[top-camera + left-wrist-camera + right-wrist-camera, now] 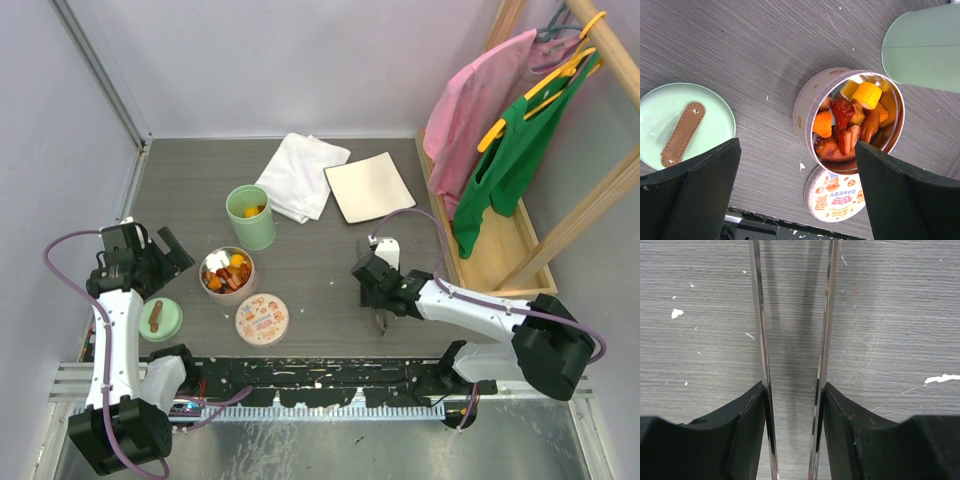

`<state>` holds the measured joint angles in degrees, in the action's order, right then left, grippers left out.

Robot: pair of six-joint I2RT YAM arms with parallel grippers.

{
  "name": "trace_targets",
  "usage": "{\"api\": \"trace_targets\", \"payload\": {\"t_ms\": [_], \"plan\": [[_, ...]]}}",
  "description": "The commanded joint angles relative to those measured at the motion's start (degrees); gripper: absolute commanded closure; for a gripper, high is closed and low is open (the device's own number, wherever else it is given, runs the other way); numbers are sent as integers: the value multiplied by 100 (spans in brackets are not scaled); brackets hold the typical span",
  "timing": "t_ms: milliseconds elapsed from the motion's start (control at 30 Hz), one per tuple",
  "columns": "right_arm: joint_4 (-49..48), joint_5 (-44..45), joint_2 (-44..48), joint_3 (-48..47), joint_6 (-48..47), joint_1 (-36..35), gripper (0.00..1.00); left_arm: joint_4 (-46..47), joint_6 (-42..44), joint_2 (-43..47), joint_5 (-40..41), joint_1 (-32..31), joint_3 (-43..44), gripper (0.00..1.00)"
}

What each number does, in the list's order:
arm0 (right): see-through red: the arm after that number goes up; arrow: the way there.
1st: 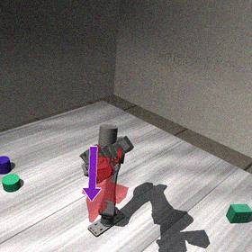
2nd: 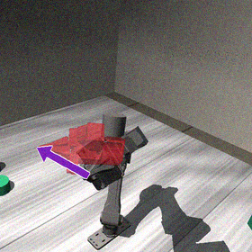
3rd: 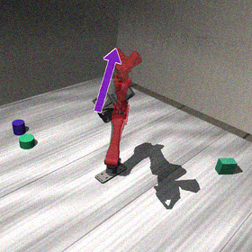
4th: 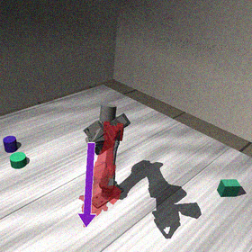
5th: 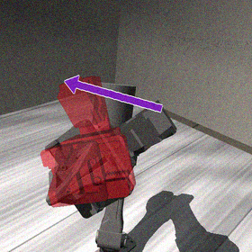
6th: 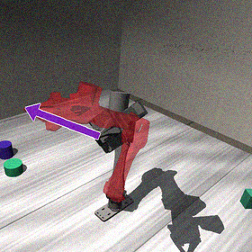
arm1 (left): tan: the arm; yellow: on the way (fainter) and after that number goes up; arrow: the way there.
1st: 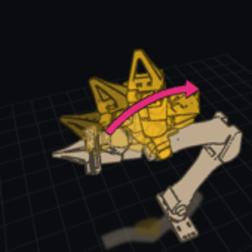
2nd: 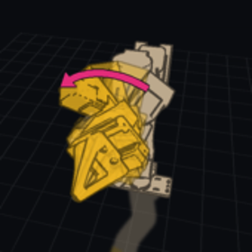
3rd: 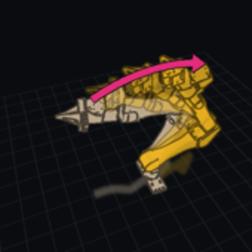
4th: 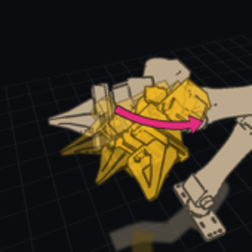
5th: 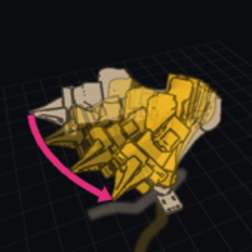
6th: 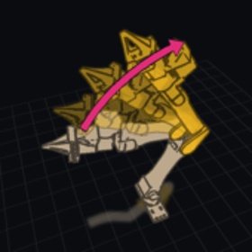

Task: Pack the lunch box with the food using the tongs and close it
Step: Place the clamp at the center of the board.

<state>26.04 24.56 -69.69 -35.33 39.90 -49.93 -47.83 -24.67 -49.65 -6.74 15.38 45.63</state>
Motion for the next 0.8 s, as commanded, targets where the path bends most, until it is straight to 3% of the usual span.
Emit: {"api": "trace_targets", "payload": {"t_ms": [0,133,367,600,767], "plan": [[-329,-157,-300,-51,75,159,49,169,22,0,-91,-8,124,2],[-195,-239,-867,-212,53,227,47,160,23,-1,-84,-13,129,2],[83,-36,-1534,-501,115,231,33,152,21,-25,-73,-4,128,2],[482,273,-1083,-719,-21,227,16,139,22,-44,-43,-8,137,2],[747,431,-598,-956,-230,230,10,113,23,-21,57,-8,139,2]]}}
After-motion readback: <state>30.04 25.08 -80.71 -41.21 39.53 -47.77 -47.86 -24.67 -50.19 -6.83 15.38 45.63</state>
